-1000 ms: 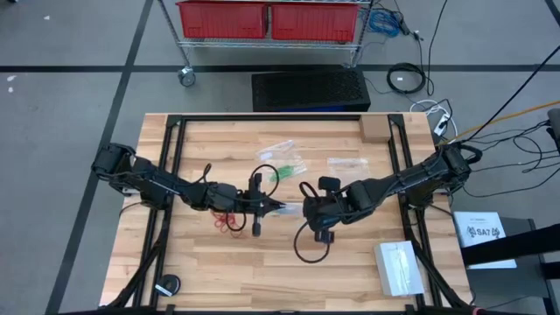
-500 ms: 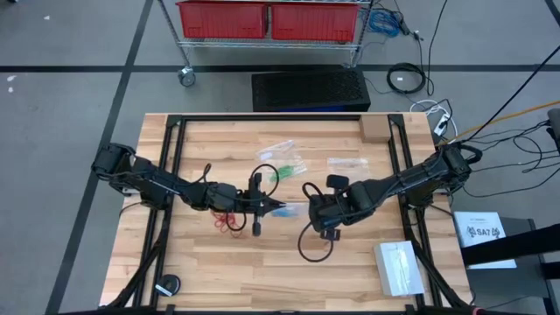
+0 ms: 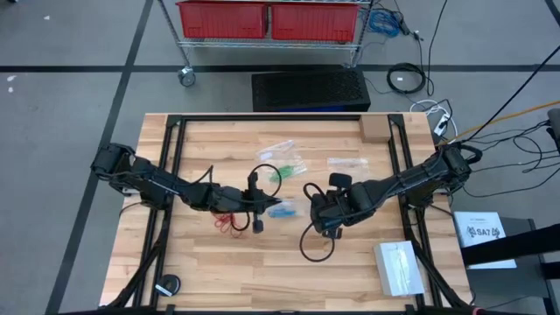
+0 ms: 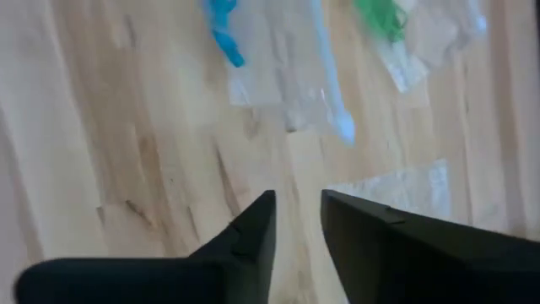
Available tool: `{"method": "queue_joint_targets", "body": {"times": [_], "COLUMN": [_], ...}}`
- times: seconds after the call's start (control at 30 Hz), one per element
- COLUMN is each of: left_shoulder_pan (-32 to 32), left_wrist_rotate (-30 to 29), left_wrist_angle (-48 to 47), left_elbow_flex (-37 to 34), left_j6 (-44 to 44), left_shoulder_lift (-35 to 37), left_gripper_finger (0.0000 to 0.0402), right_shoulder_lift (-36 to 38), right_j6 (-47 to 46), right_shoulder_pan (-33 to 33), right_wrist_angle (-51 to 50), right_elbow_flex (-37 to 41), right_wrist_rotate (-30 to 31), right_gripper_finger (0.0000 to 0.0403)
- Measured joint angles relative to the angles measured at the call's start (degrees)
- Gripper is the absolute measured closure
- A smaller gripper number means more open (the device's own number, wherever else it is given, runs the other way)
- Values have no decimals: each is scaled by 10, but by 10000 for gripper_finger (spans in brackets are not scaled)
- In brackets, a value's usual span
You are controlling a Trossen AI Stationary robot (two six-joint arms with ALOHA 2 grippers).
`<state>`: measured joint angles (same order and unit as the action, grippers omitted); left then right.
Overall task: Sort rubber bands
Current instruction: Close the transparent zip bag, then open the right transparent zip bag
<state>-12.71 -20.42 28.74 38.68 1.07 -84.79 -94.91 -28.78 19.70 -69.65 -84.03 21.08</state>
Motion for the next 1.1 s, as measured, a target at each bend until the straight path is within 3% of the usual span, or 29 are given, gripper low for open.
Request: {"method": "queue_joint_targets", "body": {"times": [0.23,0.37,0.57,0.67,0.9,1.1], "left_shoulder_pan": [26,44,66,67,62,62], "left_wrist_rotate": [-31,-89,-74,-49,-42,-42], "left_wrist_angle": [-46,-61,-84,-103,-102,-102], "left_elbow_flex": [-13,-25,-25,-25,-25,-25], "left_j6": [30,46,61,62,62,60], "left_shoulder_lift": [-2,-3,-3,-3,-3,-3], "left_gripper_finger": [402,401,365,327,237,209], "right_shoulder_lift": [0,0,1,15,92,113], "right_j6": [20,30,39,27,6,47], "right_shoulder_pan": [-22,-32,-51,-56,-41,-34], "right_wrist_angle": [5,6,-2,10,135,232], "right_elbow_flex": [0,0,10,67,280,413], "right_wrist_rotate": [17,34,45,40,30,44], "right_gripper_finger": [265,253,248,248,247,248]}}
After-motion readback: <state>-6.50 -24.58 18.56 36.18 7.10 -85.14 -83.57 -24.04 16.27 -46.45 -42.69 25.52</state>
